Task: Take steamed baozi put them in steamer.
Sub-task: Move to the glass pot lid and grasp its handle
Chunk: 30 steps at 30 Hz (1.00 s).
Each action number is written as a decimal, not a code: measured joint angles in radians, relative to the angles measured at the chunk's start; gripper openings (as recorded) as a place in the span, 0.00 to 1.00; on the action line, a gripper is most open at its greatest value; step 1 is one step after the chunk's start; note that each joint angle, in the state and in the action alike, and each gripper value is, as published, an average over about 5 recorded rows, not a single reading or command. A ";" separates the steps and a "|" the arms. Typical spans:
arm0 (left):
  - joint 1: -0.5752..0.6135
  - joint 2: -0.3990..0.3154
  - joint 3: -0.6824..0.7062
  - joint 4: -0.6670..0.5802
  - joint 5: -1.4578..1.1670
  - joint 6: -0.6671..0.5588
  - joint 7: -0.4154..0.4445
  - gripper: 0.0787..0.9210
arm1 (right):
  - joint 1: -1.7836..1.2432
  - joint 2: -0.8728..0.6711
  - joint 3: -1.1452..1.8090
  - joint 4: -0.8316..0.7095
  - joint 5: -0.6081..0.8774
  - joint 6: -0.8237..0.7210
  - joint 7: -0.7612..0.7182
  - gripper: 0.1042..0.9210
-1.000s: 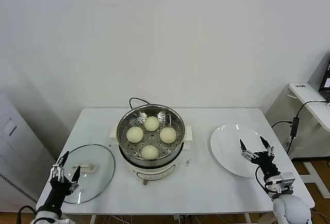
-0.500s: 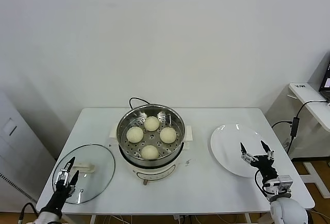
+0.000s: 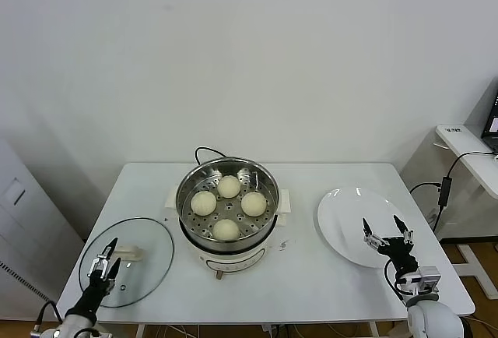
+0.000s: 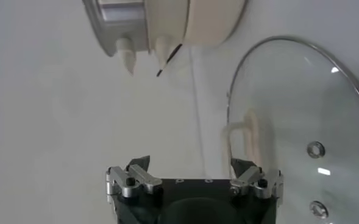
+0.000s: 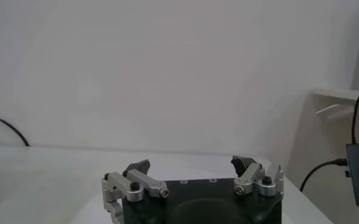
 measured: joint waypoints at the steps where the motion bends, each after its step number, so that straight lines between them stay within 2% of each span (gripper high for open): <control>1: -0.007 0.000 0.000 0.007 0.002 -0.001 -0.002 0.88 | -0.001 0.000 0.000 0.000 -0.001 0.000 0.000 0.88; 21: -0.121 -0.014 0.024 0.100 0.021 -0.009 0.000 0.87 | -0.017 0.002 0.020 0.000 -0.012 -0.002 0.001 0.88; 25: -0.127 -0.020 0.027 0.105 0.014 -0.011 0.008 0.78 | -0.017 0.002 0.024 0.000 -0.010 -0.002 0.003 0.88; 30: -0.131 -0.026 0.028 0.109 0.002 -0.018 0.015 0.61 | -0.017 0.001 0.030 -0.003 -0.008 -0.002 0.003 0.88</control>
